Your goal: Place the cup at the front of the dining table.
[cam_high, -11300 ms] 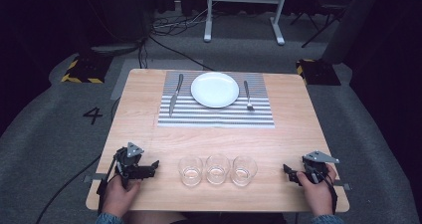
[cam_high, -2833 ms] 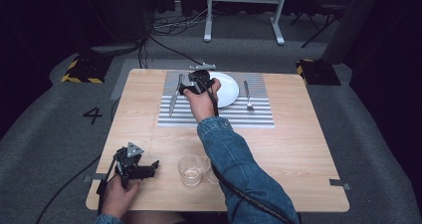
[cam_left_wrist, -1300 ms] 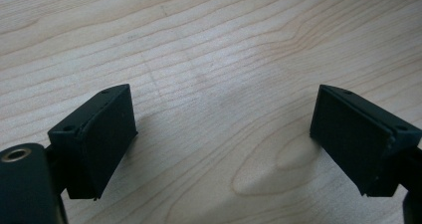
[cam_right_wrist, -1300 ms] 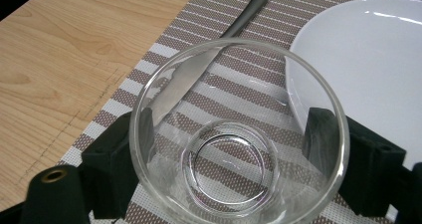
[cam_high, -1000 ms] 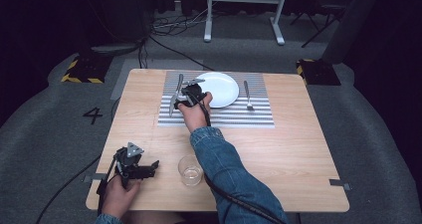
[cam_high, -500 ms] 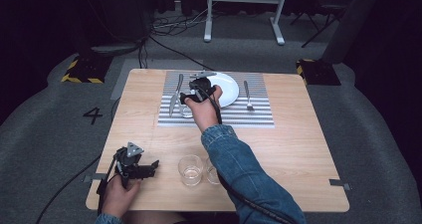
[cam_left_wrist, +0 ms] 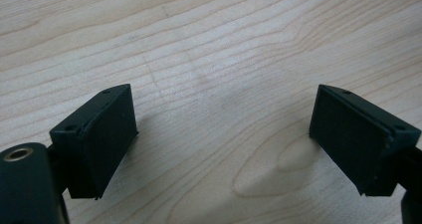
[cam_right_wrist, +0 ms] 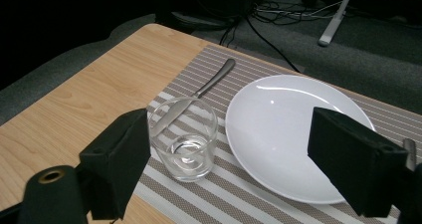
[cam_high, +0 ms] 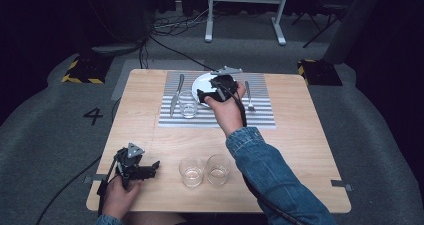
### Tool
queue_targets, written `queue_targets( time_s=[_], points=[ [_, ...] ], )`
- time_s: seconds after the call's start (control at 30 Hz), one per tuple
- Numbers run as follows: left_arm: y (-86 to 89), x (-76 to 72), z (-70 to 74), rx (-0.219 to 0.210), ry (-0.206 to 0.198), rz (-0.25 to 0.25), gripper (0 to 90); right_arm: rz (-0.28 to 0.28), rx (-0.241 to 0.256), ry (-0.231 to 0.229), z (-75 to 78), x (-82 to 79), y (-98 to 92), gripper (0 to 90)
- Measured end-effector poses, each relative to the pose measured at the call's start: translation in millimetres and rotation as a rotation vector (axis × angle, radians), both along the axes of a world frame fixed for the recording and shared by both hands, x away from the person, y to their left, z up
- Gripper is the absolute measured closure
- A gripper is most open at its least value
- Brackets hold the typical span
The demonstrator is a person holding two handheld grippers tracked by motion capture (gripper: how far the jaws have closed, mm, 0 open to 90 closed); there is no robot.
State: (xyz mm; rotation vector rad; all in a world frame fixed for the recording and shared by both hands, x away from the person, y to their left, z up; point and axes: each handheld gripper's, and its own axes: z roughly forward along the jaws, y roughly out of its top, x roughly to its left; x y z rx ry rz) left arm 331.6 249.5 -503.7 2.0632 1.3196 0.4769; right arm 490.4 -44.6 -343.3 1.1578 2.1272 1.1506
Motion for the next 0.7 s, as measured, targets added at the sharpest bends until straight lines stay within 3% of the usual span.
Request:
queue_targets(
  time_s=[0.27, 0.7],
  points=[
    [0.0, 0.0, 0.2, -0.001, 0.002, -0.001, 11.5, 0.005, 0.021, -0.012, 8.6, -15.0, -33.5, 17.6],
    [-0.1, -0.1, 0.1, -0.002, 0.001, 0.000, 11.5, -0.043, 0.045, -0.013, 13.1, -40.8, -100.2, 17.7]
  ],
)
